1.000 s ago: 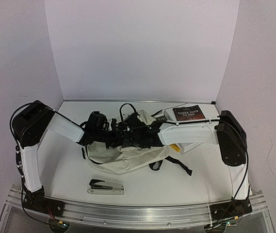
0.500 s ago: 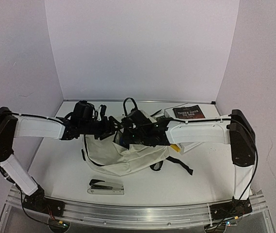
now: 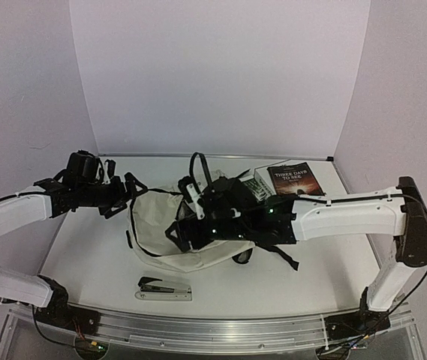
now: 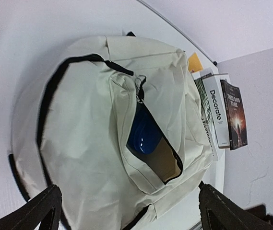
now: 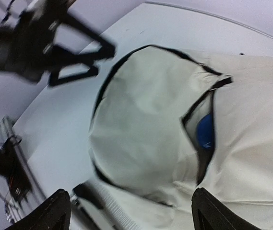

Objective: Pack the student bag
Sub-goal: Pick up the stationery from the center of the board, then place the stationery in the student bag.

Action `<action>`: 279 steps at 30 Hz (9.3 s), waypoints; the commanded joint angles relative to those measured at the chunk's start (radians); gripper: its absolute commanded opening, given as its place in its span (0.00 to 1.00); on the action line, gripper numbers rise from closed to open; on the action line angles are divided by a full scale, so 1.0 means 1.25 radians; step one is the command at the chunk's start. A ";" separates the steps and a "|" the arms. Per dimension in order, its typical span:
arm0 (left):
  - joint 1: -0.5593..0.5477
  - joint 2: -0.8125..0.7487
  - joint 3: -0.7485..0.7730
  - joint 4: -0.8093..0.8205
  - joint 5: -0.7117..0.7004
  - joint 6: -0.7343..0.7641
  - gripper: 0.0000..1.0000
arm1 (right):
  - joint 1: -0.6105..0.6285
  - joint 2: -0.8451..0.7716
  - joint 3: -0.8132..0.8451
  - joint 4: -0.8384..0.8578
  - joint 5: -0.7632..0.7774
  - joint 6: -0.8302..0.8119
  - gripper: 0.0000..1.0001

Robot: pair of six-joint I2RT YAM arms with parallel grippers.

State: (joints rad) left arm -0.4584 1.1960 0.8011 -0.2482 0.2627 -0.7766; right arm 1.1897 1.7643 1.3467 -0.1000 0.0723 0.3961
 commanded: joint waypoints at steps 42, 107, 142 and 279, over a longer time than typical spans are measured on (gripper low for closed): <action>0.060 -0.068 -0.067 -0.052 0.109 -0.039 1.00 | 0.129 0.253 -0.029 0.043 -0.058 -0.211 0.65; -0.117 -0.096 -0.027 0.478 0.293 -0.014 1.00 | -0.106 -0.146 -0.288 0.778 -0.346 0.372 0.00; -0.156 -0.016 -0.035 0.639 0.293 -0.154 0.35 | -0.105 -0.096 -0.297 0.870 -0.370 0.404 0.07; -0.123 0.424 0.036 0.258 0.463 0.133 0.89 | -0.115 0.102 -0.027 0.208 0.031 0.181 0.00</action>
State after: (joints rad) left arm -0.5860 1.7507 0.8845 0.0589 0.8417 -0.6273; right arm 1.0325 1.9388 1.2907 0.1051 0.1322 0.6182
